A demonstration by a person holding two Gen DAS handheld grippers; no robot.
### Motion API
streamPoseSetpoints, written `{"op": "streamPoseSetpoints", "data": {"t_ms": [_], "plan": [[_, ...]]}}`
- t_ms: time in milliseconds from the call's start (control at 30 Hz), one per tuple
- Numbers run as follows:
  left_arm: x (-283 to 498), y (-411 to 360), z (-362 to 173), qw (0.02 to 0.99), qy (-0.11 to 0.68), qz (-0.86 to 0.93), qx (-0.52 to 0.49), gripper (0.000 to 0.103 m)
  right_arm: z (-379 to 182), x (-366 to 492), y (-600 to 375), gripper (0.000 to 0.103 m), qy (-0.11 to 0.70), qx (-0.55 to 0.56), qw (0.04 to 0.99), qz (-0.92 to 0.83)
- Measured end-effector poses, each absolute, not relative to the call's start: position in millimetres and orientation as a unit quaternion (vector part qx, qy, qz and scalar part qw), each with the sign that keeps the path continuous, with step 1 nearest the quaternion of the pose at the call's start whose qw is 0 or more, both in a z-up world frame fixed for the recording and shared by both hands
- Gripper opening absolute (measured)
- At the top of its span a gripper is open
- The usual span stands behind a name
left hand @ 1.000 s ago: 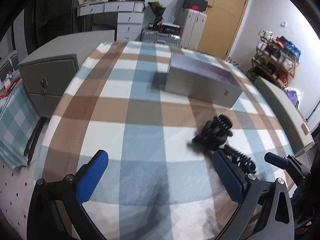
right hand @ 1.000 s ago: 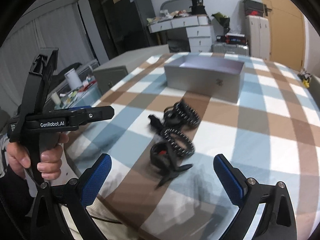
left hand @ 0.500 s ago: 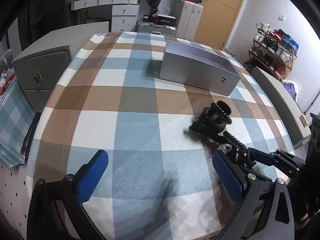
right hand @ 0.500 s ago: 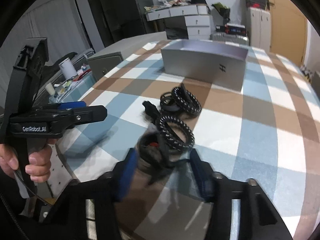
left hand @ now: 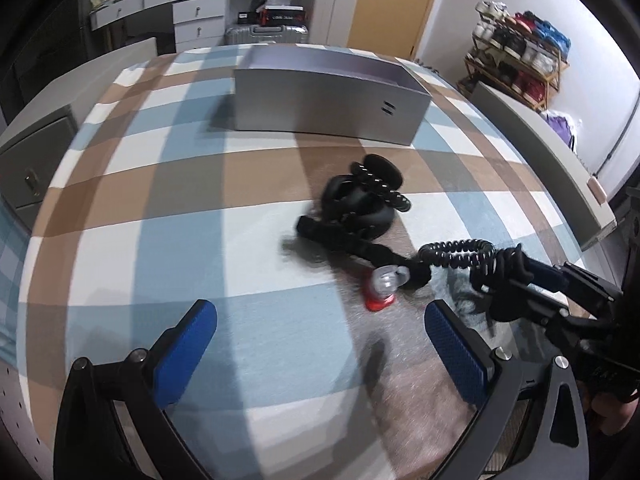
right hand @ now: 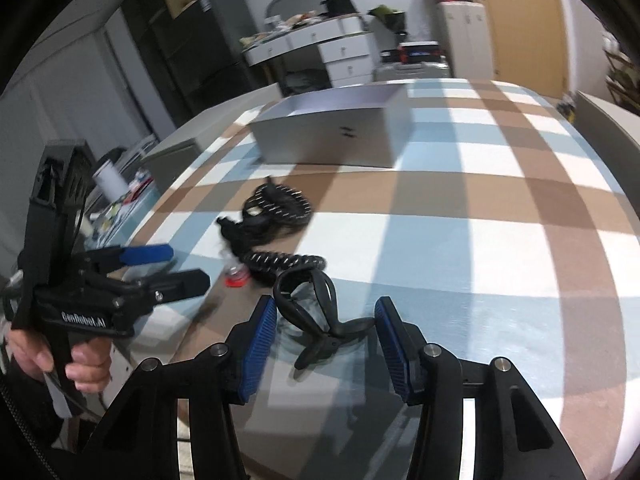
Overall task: Organize jewelry
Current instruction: 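Grasp the second clear red-rimmed item with the left tool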
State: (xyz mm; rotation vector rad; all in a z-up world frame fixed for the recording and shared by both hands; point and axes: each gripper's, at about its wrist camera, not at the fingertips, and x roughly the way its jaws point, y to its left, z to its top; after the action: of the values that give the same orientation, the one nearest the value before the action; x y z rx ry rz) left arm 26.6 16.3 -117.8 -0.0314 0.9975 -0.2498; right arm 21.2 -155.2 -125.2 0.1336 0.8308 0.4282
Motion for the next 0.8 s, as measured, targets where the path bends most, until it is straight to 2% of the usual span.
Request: {"op": "streamPoseSetpoints", "data": {"t_ms": [167, 333, 467, 533, 567, 633, 733, 800], "plan": [[37, 6, -126, 0.868, 0.484, -0.108, 0.006, 0.100, -125, 25, -166, 0.054, 0.390, 0.076, 0.900, 0.178], [37, 8, -123, 0.873, 0.474, -0.109, 0.015, 0.078, -120, 26, -170, 0.071, 0.376, 0.083, 0.908, 0.167], [34, 7, -120, 0.873, 0.472, -0.118, 0.017, 0.060, -115, 23, -174, 0.077, 0.359, 0.084, 0.915, 0.162], [33, 2, -120, 0.872, 0.473, -0.127, 0.017, 0.043, -113, 22, -175, 0.078, 0.354, 0.088, 0.916, 0.164], [33, 0, -120, 0.871, 0.473, -0.131, 0.019, 0.040, -112, 21, -175, 0.078, 0.353, 0.089, 0.917, 0.166], [32, -3, -119, 0.869, 0.474, -0.142, 0.019, 0.025, -109, 18, -175, 0.078, 0.347, 0.089, 0.919, 0.167], [30, -6, -118, 0.867, 0.473, -0.156, 0.021, 0.014, -103, 16, -174, 0.078, 0.336, 0.087, 0.922, 0.170], [30, -6, -118, 0.868, 0.471, -0.154, 0.025, 0.014, -99, 14, -173, 0.078, 0.328, 0.086, 0.925, 0.172]]}}
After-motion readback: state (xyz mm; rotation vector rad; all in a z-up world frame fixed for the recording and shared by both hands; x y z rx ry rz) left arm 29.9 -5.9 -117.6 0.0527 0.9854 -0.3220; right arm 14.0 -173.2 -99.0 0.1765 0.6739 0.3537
